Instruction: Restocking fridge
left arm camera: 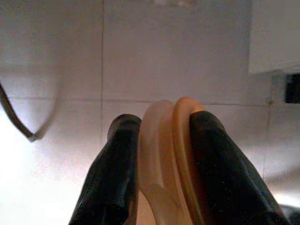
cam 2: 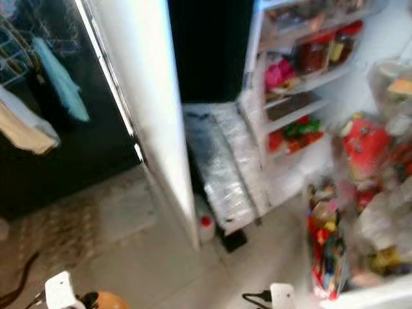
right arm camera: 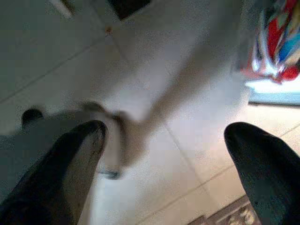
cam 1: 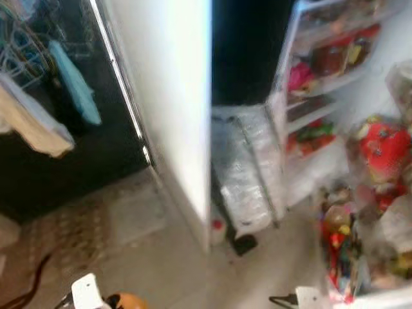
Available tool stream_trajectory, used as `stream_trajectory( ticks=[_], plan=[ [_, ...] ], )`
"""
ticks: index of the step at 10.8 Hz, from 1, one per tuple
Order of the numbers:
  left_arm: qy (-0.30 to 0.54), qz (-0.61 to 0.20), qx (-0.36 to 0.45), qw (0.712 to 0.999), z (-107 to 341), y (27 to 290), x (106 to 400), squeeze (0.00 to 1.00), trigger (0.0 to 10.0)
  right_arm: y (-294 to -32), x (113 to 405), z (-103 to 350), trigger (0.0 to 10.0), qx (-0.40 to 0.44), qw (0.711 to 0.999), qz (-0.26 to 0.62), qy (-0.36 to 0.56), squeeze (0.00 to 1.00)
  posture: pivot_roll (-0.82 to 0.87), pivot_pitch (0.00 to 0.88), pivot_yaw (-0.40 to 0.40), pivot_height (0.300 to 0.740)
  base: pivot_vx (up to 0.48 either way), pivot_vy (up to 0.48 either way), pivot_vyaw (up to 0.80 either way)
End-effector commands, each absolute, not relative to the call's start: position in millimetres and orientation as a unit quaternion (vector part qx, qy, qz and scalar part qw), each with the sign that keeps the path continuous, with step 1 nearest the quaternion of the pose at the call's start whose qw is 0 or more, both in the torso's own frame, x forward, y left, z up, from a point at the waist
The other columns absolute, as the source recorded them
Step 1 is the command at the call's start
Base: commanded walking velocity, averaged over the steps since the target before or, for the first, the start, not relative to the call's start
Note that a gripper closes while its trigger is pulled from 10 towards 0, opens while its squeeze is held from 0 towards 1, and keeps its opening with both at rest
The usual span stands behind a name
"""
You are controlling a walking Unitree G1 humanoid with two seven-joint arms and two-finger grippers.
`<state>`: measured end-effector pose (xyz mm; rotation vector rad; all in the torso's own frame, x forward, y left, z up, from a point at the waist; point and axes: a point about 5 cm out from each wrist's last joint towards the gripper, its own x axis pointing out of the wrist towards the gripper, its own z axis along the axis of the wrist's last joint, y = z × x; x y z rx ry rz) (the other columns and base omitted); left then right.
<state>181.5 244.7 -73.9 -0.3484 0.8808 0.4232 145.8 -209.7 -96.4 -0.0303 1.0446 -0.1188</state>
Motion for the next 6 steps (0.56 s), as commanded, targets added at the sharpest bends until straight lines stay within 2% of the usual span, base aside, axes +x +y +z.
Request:
stream_trajectory(
  ticks=[1,2,4,6],
  plan=[
    [0.439,0.199,-0.165,0.86,-78.5,241.8,174.5,0.0,10.0,-208.5,136.6,-100.2,10.0,-0.013,0.855,-0.055,0.515,0.0,-0.07,0.105,0.05,0.74,0.0,-0.3,0.0],
    [0.44,0.2,-0.164,0.86,-78.4,242.1,174.4,0.0,10.0,-208.0,137.4,-100.0,10.0,-0.023,0.855,-0.049,0.516,0.0,-0.07,0.106,0.051,0.74,0.0,0.0,0.0],
    [0.44,0.202,-0.165,0.859,-78.4,242.5,174.4,0.0,10.0,-198.4,143.3,-99.7,10.0,-0.023,0.857,-0.041,0.513,0.0,-0.07,0.108,0.052,0.74,0.0,0.0,0.8],
    [0.44,0.203,-0.166,0.859,-78.2,242.6,174.7,0.0,10.0,-193.2,151.0,-97.8,10.0,-0.01,0.86,-0.053,0.507,0.0,-0.07,0.11,0.051,0.74,0.0,0.0,0.0]
  ],
)
